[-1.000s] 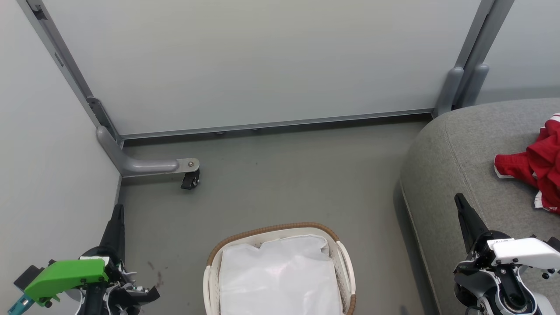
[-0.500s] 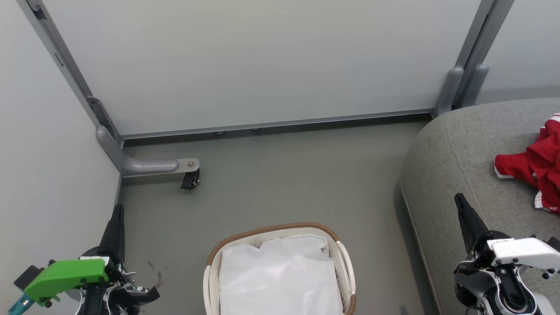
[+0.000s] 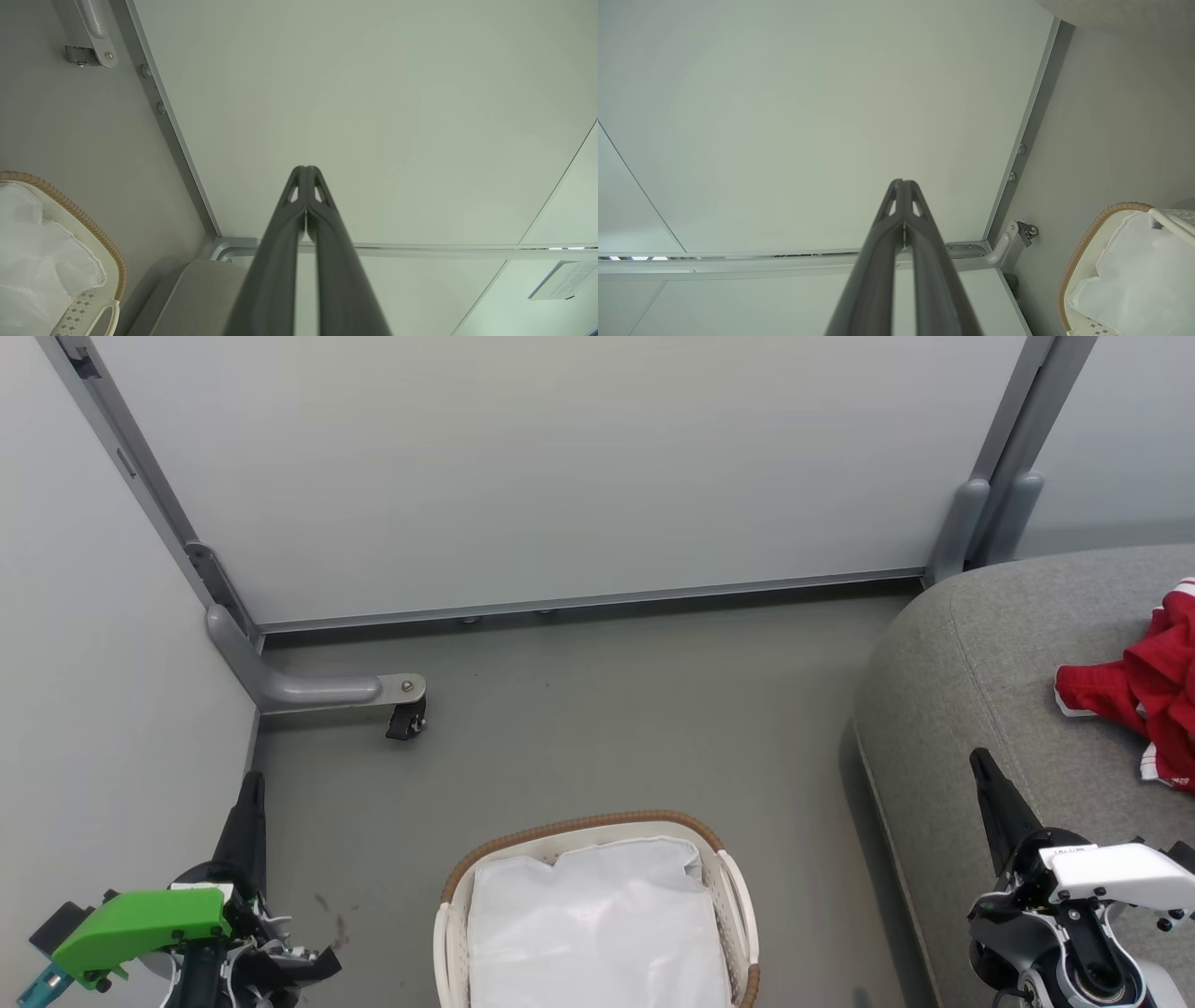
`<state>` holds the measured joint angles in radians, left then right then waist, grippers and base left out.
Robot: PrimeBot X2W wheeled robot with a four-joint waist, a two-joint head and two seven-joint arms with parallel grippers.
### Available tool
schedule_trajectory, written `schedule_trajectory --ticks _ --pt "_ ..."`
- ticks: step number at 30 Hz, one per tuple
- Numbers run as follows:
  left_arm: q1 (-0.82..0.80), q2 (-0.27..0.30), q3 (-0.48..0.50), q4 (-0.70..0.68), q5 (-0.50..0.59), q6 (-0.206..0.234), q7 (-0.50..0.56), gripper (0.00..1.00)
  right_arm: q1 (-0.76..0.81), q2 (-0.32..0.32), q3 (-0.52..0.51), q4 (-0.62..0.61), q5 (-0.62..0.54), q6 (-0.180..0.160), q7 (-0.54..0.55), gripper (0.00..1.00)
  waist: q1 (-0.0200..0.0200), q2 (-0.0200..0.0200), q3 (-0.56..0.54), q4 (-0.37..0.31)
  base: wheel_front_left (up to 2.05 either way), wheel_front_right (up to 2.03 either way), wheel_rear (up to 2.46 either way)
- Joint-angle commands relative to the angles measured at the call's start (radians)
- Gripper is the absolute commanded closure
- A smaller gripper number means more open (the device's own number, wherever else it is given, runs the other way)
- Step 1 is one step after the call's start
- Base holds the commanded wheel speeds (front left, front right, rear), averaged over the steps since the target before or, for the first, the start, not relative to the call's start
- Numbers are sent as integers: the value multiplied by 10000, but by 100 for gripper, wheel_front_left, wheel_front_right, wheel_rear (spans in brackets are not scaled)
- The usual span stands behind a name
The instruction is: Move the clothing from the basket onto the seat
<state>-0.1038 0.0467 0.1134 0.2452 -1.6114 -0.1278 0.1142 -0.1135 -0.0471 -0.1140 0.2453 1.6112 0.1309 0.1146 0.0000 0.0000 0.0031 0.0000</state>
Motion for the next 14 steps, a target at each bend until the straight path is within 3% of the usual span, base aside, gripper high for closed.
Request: schedule_trajectory --ticks 1,14 --pt "-98 66 21 -16 -29 -55 36 100 107 -59 -20 -33 34 -3 29 100 0 0 0 0 0 0 0" --pt "-97 66 21 -17 -29 -53 35 100 107 -59 -19 -33 34 -3 29 100 0 0 0 0 0 0 0"
